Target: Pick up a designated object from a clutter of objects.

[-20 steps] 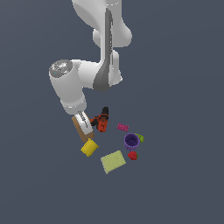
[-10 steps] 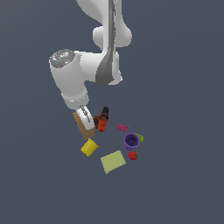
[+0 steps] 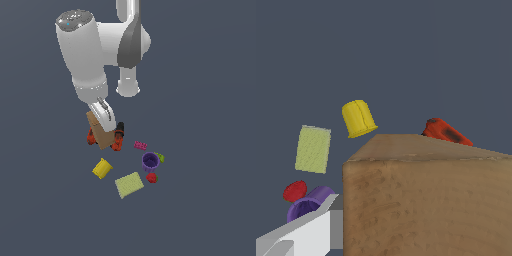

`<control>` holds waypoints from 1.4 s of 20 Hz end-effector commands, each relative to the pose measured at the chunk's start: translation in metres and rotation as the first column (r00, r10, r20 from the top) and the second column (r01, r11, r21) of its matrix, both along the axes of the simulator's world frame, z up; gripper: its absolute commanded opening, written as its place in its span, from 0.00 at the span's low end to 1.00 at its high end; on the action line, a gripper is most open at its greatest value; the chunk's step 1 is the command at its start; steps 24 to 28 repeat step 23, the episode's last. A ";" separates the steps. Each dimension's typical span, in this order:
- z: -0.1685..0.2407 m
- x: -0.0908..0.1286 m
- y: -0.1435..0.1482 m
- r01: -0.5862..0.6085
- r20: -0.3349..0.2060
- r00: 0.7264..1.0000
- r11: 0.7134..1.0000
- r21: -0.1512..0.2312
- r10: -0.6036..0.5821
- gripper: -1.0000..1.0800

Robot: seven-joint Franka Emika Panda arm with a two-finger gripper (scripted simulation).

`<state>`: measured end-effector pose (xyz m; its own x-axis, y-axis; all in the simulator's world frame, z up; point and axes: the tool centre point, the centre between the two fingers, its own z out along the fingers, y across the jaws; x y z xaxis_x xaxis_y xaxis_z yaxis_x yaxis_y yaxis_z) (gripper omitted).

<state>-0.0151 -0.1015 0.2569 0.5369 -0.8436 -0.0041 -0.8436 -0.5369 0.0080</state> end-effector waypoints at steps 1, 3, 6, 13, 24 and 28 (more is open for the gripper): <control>0.032 -0.001 0.010 0.000 0.009 1.000 1.000 -0.002 0.000 0.00; 0.053 -0.002 0.019 0.000 0.009 1.000 1.000 -0.002 0.000 0.00; 0.083 -0.004 0.030 0.000 0.009 1.000 1.000 -0.002 0.000 0.00; 0.134 -0.006 0.050 0.000 0.009 1.000 1.000 -0.001 0.000 0.00; 0.161 -0.006 0.061 -0.001 0.009 1.000 1.000 0.000 0.001 0.00; 0.161 -0.006 0.061 -0.001 0.009 1.000 1.000 0.000 0.001 0.00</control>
